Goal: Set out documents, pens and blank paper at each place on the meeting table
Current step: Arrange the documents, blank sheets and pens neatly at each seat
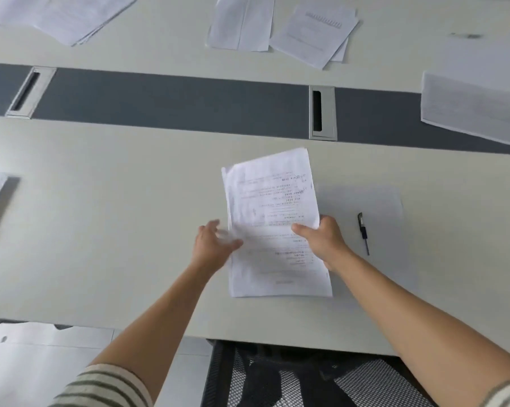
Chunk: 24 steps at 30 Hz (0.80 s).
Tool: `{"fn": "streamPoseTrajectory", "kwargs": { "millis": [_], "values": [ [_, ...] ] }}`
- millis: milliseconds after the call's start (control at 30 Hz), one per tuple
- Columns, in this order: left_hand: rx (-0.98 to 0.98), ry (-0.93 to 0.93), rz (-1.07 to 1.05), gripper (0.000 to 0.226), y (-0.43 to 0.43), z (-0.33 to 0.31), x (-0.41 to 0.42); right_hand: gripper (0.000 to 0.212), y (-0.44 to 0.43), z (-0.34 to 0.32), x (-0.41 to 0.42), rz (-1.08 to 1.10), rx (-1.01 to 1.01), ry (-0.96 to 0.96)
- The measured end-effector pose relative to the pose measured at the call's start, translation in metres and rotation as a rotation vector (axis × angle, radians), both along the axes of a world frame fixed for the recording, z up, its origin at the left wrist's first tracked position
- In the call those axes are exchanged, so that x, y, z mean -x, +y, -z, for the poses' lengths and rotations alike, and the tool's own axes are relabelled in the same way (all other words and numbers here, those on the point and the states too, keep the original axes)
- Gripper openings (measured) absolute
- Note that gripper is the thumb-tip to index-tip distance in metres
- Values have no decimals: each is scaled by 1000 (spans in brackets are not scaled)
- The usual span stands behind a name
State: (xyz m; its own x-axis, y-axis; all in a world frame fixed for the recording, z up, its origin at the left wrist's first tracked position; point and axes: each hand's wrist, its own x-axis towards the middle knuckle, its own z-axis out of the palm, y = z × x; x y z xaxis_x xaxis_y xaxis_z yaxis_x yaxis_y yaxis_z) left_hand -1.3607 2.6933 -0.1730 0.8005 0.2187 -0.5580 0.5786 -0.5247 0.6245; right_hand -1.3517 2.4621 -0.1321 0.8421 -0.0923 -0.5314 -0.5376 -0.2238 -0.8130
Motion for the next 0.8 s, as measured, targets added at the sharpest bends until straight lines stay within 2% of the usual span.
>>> {"fn": "streamPoseTrajectory", "kwargs": {
  "millis": [67, 100, 167, 233, 300, 467, 600, 700, 800],
  "values": [
    [323, -72, -127, 100, 10, -25, -18, 19, -5, -23, 3, -63, -35, -151],
    [493, -121, -158, 100, 15, -40, -28, 19, -6, -33, 3, -76, -46, -213],
    [739, -226, -103, 76, 20, -69, -45, 21, -8, -51, 2, -74, -90, -292],
    [826, -301, -23, 44, 17, -98, -52, 24, -9, -61, -1, -80, -131, -311],
    [825, -364, 0, 34, 11, -114, -51, 26, -11, -63, -4, -71, -172, -307],
    [707, -365, -26, 40, -1, -113, -32, 33, -15, -59, -8, -49, -231, -299],
    [730, -411, -96, 31, -6, -108, -18, 35, -17, -56, -5, -18, -268, -343],
    [708, -415, -98, 34, -7, -99, -10, 37, -17, -49, 0, -22, -251, -321],
    [599, -386, -41, 36, -10, -83, -3, 38, -19, -36, 5, -55, -181, -267]
  ]
}}
